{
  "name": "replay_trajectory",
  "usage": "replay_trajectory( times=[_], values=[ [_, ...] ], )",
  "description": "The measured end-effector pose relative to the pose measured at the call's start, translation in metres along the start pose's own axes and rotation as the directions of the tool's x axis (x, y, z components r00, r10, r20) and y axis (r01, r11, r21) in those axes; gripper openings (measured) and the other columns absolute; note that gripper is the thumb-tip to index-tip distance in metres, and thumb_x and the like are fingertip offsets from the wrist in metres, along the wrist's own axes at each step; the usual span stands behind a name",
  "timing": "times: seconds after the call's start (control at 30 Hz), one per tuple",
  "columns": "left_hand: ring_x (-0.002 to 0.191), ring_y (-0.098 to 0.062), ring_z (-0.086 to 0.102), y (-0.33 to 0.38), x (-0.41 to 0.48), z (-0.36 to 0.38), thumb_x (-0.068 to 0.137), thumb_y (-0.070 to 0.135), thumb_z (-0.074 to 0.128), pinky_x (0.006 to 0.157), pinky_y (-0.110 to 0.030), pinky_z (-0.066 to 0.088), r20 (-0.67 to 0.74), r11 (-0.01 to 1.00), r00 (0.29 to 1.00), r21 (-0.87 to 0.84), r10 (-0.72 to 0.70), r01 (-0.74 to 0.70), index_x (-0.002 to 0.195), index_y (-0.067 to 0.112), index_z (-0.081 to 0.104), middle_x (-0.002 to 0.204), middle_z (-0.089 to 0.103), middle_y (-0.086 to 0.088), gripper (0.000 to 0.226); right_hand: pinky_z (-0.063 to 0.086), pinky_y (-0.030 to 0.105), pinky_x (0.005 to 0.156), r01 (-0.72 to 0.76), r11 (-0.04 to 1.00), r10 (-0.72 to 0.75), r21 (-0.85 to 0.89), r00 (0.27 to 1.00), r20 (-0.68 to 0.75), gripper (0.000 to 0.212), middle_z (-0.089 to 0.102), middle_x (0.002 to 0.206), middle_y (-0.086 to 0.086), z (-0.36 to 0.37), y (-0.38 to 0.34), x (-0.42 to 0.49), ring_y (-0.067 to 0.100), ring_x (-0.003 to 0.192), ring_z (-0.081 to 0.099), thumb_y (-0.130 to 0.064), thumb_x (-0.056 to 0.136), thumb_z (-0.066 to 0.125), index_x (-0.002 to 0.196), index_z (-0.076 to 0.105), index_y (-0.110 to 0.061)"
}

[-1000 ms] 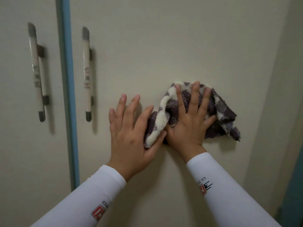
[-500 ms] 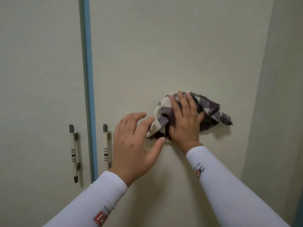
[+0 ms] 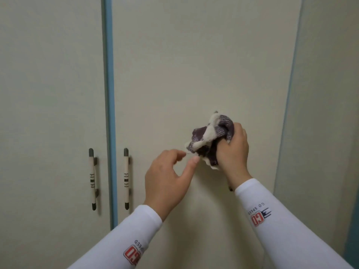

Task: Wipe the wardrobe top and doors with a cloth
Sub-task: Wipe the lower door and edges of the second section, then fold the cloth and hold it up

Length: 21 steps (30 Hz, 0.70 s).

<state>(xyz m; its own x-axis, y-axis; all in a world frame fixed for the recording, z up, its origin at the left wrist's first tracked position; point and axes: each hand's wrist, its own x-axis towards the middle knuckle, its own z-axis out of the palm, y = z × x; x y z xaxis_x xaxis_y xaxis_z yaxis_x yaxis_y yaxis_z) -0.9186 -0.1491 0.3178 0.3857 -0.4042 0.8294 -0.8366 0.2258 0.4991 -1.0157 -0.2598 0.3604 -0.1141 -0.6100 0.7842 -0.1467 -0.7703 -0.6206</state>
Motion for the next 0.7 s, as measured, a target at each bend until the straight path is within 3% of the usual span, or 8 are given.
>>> replay_trajectory(
  times=[0.13,0.23,0.3,0.33,0.4,0.5,0.6,0.7],
  values=[
    [0.095,-0.009,0.056,0.0,-0.025,0.015,0.059,0.083,0.023,0.082,-0.029,0.045,0.4,0.987,0.909,0.15,-0.114,0.058,0.107,0.029,0.059,0.102,0.059,0.011,0.081,0.049,0.04,0.082,-0.253,0.958,0.237,0.132,0.963,0.125,0.015,0.065,0.092,0.005,-0.015,-0.006,0.004,0.03,0.092,0.06,-0.011,0.083,0.05,0.095,0.059,-0.014],
    [0.112,-0.013,0.049,0.011,-0.032,0.021,0.059,0.079,0.028,0.096,-0.03,0.038,0.489,0.962,0.857,-0.111,-0.164,0.248,0.112,0.035,0.054,0.113,0.052,0.009,0.073,0.05,0.043,0.082,-0.244,0.97,0.237,0.026,0.959,0.159,0.017,0.066,0.09,0.007,-0.019,-0.009,-0.002,0.028,0.087,0.061,-0.013,0.08,0.049,0.093,0.061,-0.012],
    [0.12,-0.011,0.043,0.025,-0.03,0.023,0.063,0.074,0.033,0.098,-0.026,0.032,0.554,0.873,0.816,-0.302,-0.167,0.383,0.099,0.035,0.053,0.115,0.048,0.011,0.057,0.05,0.042,0.079,-0.233,0.972,0.233,-0.024,0.958,0.164,0.016,0.065,0.085,0.009,-0.02,-0.011,-0.009,0.029,0.082,0.06,-0.013,0.078,0.049,0.088,0.06,-0.008],
    [0.123,-0.006,0.039,0.03,-0.03,0.024,0.067,0.072,0.034,0.1,-0.023,0.03,0.601,0.809,0.782,-0.369,-0.167,0.457,0.103,0.034,0.053,0.123,0.047,0.013,0.056,0.05,0.041,0.077,-0.234,0.972,0.236,-0.032,0.957,0.171,0.015,0.065,0.083,0.01,-0.02,-0.013,-0.012,0.029,0.081,0.059,-0.012,0.077,0.049,0.086,0.059,-0.007],
    [0.115,0.009,0.044,0.035,-0.032,0.025,0.08,0.062,0.043,0.093,-0.012,0.033,0.635,0.683,0.745,-0.452,-0.205,0.574,0.11,0.033,0.058,0.124,0.054,0.02,0.044,0.048,0.038,0.073,-0.232,0.971,0.238,-0.053,0.953,0.187,0.012,0.063,0.079,0.008,-0.021,-0.013,-0.018,0.028,0.078,0.058,-0.012,0.075,0.051,0.084,0.058,-0.007],
    [0.078,0.009,0.061,0.032,-0.029,0.023,0.086,0.031,0.06,0.067,-0.016,0.041,0.543,0.474,0.749,-0.581,-0.381,0.662,0.09,0.024,0.067,0.082,0.07,0.021,0.011,0.047,0.037,0.071,-0.25,0.962,0.271,-0.112,0.928,0.256,0.013,0.064,0.077,0.006,-0.028,-0.008,-0.025,0.027,0.078,0.059,-0.016,0.073,0.056,0.082,0.059,-0.007],
    [0.064,-0.008,0.06,0.025,-0.018,0.019,0.089,0.017,0.053,0.063,-0.025,0.044,0.553,0.298,0.685,-0.631,-0.475,0.716,0.086,0.02,0.064,0.069,0.067,0.009,0.011,0.053,0.036,0.072,-0.504,0.864,0.443,0.001,0.761,0.474,0.023,0.071,0.082,0.013,-0.042,-0.002,-0.034,0.028,0.078,0.067,-0.026,0.069,0.07,0.081,0.068,-0.007],
    [0.061,-0.014,0.065,0.025,-0.008,0.017,0.096,0.021,0.041,0.055,-0.026,0.052,0.634,0.137,0.601,-0.624,-0.486,0.769,0.102,0.016,0.059,0.082,0.07,-0.003,0.02,0.047,0.022,0.054,-0.715,0.699,0.542,-0.009,0.522,0.658,0.019,0.069,0.068,0.0,-0.056,0.002,-0.041,0.014,0.057,0.064,-0.036,0.068,0.073,0.071,0.071,-0.017]
  ],
)
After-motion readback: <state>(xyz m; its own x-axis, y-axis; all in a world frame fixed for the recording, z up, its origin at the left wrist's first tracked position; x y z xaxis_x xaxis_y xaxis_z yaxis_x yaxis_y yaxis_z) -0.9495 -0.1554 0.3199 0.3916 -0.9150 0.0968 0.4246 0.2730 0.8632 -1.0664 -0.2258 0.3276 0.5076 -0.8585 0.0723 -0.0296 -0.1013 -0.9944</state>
